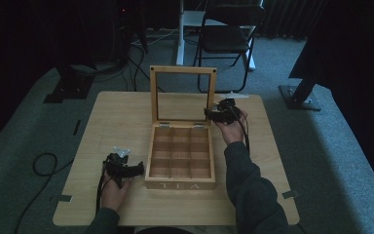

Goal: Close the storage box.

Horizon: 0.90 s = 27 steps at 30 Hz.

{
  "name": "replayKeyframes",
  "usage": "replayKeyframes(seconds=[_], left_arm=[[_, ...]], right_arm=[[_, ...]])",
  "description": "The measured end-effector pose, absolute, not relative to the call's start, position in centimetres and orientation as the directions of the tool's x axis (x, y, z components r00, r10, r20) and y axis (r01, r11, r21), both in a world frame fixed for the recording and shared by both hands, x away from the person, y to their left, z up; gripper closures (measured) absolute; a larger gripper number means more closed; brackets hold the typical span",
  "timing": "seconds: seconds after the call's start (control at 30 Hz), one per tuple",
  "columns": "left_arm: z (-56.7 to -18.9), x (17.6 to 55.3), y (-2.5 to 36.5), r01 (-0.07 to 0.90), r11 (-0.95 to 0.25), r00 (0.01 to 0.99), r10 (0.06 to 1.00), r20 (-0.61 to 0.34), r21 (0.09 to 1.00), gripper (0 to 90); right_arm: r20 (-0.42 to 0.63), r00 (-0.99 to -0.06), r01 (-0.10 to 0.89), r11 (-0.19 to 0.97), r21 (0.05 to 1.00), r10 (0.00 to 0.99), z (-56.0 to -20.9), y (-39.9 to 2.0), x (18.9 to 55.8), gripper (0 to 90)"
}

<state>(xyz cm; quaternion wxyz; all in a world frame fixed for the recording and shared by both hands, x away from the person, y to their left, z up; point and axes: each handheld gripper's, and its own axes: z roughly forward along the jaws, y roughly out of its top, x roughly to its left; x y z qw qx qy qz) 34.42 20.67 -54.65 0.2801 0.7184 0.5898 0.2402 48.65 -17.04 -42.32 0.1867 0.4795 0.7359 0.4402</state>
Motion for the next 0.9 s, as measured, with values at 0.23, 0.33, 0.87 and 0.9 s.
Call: replayKeyframes(seconds=[0.23, 0.33, 0.87, 0.9], left_arm=[[-54.6, 34.4, 20.7, 0.713, -0.148, 0.189, 0.982, 0.015, 0.686, 1.6], [-54.6, 34.4, 20.7, 0.713, -0.148, 0.189, 0.982, 0.015, 0.686, 1.6], [-54.7, 34.4, 20.7, 0.713, -0.147, 0.189, 0.982, 0.014, 0.686, 1.6], [-54.7, 34.4, 20.7, 0.713, -0.147, 0.189, 0.982, 0.014, 0.686, 1.6]], right_arm=[[0.161, -0.484, 0.536, 0.146, 0.832, 0.86, -42.2, -16.3, 49.7, 34.5], [0.178, -0.496, 0.538, 0.14, 0.831, 0.85, -42.1, -16.2, 50.0, 35.4], [0.156, -0.532, 0.507, 0.165, 0.846, 0.833, -41.0, -16.1, 51.3, 38.1], [0.156, -0.534, 0.502, 0.164, 0.849, 0.831, -41.0, -16.1, 51.3, 38.6]])
